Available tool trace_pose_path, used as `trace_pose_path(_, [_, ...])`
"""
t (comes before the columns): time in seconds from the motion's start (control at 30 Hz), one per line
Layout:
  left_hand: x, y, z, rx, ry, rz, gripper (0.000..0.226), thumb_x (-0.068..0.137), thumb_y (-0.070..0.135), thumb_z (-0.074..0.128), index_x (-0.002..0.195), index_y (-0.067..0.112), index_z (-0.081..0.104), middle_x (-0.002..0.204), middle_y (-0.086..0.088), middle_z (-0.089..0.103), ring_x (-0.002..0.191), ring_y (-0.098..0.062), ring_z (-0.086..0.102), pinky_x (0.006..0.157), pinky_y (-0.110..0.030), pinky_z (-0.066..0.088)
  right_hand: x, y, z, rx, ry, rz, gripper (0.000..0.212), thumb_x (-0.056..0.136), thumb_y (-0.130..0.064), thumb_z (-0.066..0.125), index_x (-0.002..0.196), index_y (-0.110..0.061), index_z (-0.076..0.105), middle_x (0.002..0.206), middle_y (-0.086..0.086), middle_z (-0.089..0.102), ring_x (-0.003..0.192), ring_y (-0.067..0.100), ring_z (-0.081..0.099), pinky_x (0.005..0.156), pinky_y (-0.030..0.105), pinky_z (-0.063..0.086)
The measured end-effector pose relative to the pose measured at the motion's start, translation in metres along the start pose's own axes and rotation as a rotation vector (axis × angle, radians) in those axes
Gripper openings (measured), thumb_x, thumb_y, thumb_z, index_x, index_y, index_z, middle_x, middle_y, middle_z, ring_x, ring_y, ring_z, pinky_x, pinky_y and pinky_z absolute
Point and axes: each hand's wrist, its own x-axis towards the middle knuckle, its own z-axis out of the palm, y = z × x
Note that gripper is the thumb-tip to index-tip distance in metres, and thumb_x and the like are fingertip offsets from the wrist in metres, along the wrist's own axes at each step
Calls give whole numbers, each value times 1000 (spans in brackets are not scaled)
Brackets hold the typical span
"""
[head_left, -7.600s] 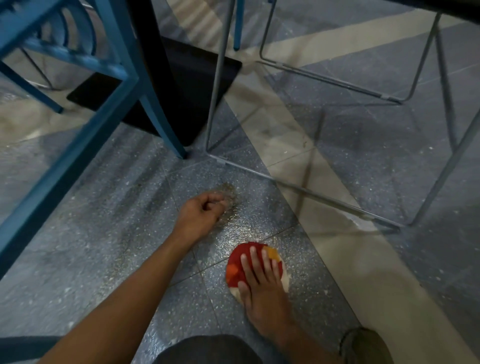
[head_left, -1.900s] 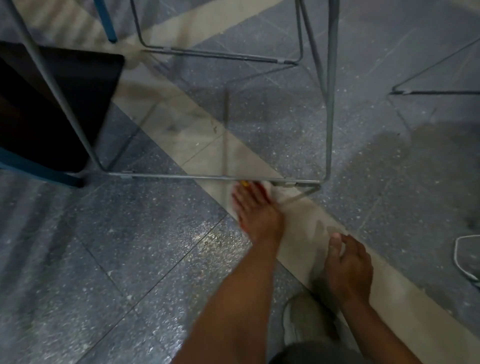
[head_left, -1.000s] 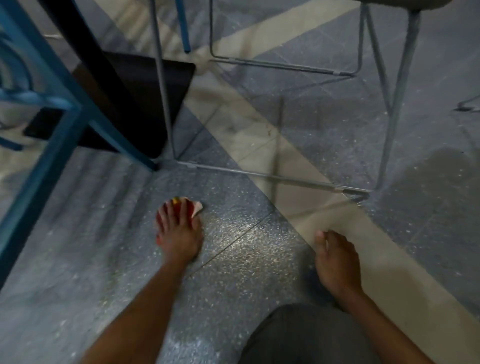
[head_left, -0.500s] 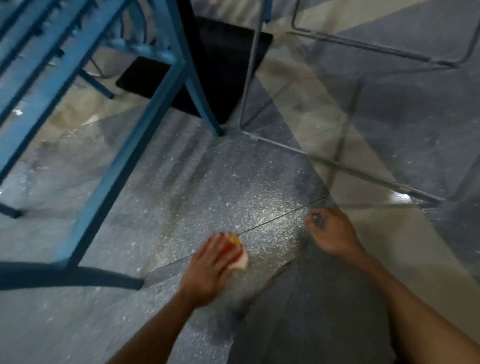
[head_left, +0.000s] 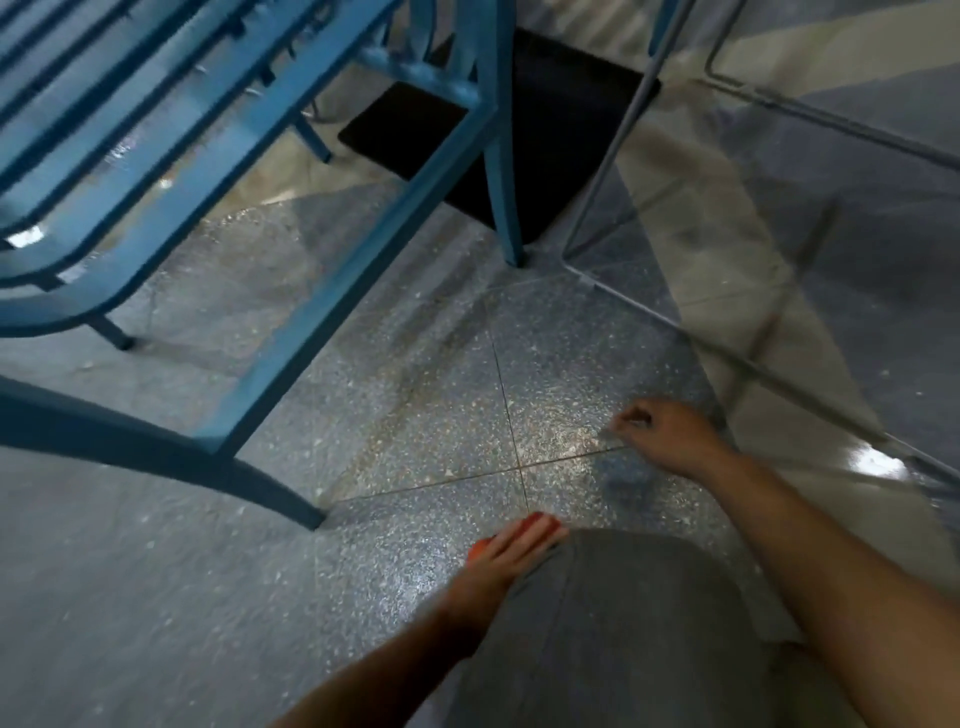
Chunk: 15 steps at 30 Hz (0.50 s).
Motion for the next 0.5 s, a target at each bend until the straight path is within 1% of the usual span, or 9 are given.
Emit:
trace_pose_path(0.03, [-19, -10, -8, 88, -1, 38, 64, 108, 56, 35, 160, 68, 1, 166, 49, -2, 159, -6, 28, 129, -27, 21, 5, -4, -7, -21, -18, -8, 20, 90, -44, 71, 76, -33, 63, 81, -18, 62, 77, 7, 59, 65, 22, 38])
trace_pose_path(0.1, [-42, -38, -28, 317, 108, 85, 71, 106, 58, 35, 170, 43, 7, 179, 14, 15, 154, -23, 44, 129, -30, 22, 16, -9, -21, -45, -55, -9, 22, 88, -44, 71, 74, -29, 64, 77, -18, 65, 72, 0, 59, 61, 20, 39])
trace_pose_path(0.17, [-47, -50, -48, 540, 84, -7, 65, 108, 59, 28, 169, 38, 22, 178, -3, 17, 163, -33, 23, 134, -36, 6, 25, -16, -31, -72, -73, -3, 22, 88, -44, 70, 75, -27, 67, 80, -14, 67, 71, -1, 58, 66, 22, 44])
trace_pose_path(0.23, [-29, -47, -57, 449, 92, -249, 62, 111, 59, 16, 169, 40, 23, 179, 2, 6, 167, -28, 4, 136, -43, 9, 32, -25, -35, -60, -90, -4, 20, 89, -44, 69, 85, -25, 75, 91, -8, 71, 80, 9, 64, 78, 25, 47])
trace_pose_path(0.3, [-2, -24, -62, 145, 344, -492, 58, 112, 57, 25, 162, 35, 43, 172, -6, 39, 150, -24, 49, 116, -42, 49, 29, -37, -36, -1, -114, -7, 24, 92, -43, 67, 97, -22, 78, 100, -3, 74, 89, 16, 66, 80, 25, 46])
trace_pose_path(0.33, [14, -4, -68, -62, 483, -610, 52, 111, 56, 29, 150, 32, 55, 153, -11, 62, 120, -15, 68, 93, -36, 59, 22, -42, -35, 44, -141, -4, 24, 94, -41, 66, 98, -22, 78, 102, -3, 75, 88, 15, 66, 79, 25, 46])
trace_pose_path(0.37, [26, 16, -74, -290, 576, -716, 46, 112, 55, 34, 139, 30, 61, 134, -12, 73, 98, -9, 70, 79, -33, 59, 13, -46, -35, 93, -176, 1, 22, 95, -40, 66, 98, -22, 78, 103, -3, 76, 89, 13, 67, 78, 25, 48])
trace_pose_path(0.43, [42, 56, -95, -757, 667, -831, 45, 112, 55, 40, 132, 25, 67, 121, -11, 76, 97, -20, 72, 85, -42, 62, -10, -51, -35, 176, -240, 5, 19, 95, -39, 66, 95, -23, 76, 104, -7, 76, 95, 13, 70, 83, 27, 54])
trace_pose_path(0.5, [47, 100, -115, -1195, 605, -879, 52, 109, 60, 43, 132, 21, 68, 118, -9, 77, 109, -32, 73, 94, -51, 62, -40, -55, -42, 283, -250, 39, 17, 95, -45, 67, 87, -31, 74, 101, -12, 75, 98, 12, 70, 80, 26, 55])
